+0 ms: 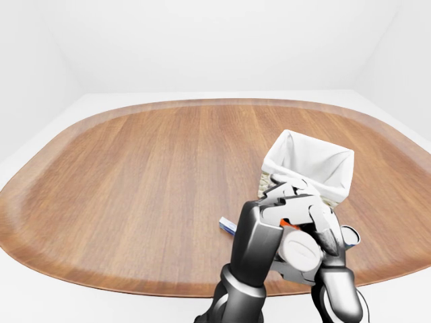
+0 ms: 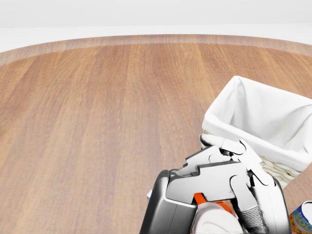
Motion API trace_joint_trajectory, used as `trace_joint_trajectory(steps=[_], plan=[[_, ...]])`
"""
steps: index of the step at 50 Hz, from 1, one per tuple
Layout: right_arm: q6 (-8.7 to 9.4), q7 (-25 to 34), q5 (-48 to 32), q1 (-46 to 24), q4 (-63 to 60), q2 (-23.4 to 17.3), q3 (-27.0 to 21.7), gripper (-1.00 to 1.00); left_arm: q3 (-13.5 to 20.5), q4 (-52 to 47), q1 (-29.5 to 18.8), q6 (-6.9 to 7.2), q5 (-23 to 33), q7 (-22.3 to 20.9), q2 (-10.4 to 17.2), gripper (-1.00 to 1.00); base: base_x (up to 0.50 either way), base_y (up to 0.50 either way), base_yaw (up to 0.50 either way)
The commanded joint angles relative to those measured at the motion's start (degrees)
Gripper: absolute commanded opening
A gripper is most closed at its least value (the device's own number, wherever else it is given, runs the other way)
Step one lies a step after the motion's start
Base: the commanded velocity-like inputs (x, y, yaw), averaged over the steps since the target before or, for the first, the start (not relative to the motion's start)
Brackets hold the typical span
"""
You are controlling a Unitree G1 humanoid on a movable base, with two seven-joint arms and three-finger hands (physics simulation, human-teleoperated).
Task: Pick up the ketchup, and put it in the basket.
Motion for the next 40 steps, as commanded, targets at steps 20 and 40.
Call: trace_joint_trajectory(steps=[20, 40], plan=[[-1.18, -1.67, -0.67, -1.54, 1.02, 0.65, -1.2, -1.0, 0.07, 0.95, 0.35, 0.0, -3.43, 0.24, 0.18, 1.0, 0.0, 0.0, 0.0], [-1.29, -1.89, -0.97, -2.17, 2.16, 0.78, -1.25, -1.0, 2.68, -10.95, 1.93, 0.0, -0.89, -3.73, 4.58, 1.0, 0.0, 0.0, 0.0]])
